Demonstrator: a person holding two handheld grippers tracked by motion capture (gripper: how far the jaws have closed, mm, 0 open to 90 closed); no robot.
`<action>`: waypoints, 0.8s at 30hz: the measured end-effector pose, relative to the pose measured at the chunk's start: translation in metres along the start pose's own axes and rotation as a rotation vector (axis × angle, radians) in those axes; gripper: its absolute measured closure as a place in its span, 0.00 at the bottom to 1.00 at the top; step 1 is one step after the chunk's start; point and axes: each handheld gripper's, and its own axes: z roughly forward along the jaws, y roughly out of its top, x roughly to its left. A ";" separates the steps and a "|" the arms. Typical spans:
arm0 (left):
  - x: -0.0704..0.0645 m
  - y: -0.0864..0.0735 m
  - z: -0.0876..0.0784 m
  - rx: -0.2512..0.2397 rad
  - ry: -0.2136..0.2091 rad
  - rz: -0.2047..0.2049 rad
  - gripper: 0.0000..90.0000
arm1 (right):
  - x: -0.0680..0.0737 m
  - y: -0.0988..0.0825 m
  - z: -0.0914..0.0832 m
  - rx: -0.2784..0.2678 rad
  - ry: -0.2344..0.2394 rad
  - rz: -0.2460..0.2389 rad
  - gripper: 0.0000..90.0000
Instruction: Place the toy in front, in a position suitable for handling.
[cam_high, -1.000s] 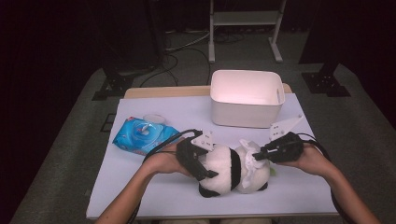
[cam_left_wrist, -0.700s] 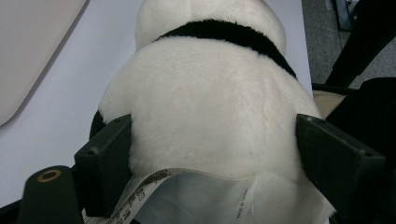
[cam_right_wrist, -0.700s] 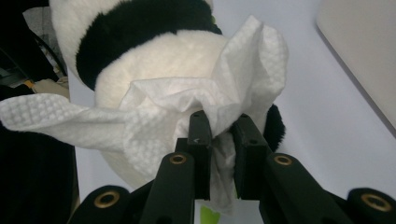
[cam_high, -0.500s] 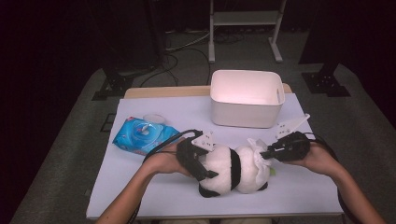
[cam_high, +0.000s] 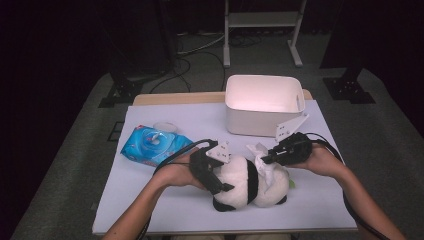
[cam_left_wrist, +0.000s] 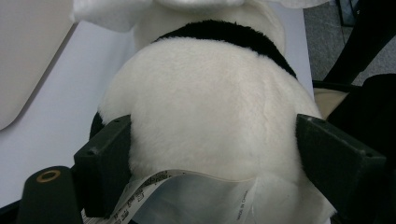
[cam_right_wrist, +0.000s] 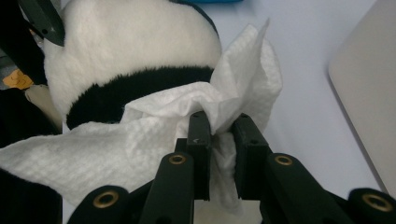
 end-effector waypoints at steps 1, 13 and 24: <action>0.000 -0.001 0.000 -0.001 -0.001 -0.002 0.17 | 0.000 0.000 0.001 0.001 0.000 -0.005 0.87; 0.006 -0.007 0.000 -0.028 -0.017 -0.039 0.18 | -0.004 -0.034 -0.017 -0.044 -0.023 0.077 0.87; 0.008 -0.008 0.000 -0.035 -0.021 -0.045 0.18 | 0.001 -0.076 -0.028 -0.077 -0.040 0.156 0.87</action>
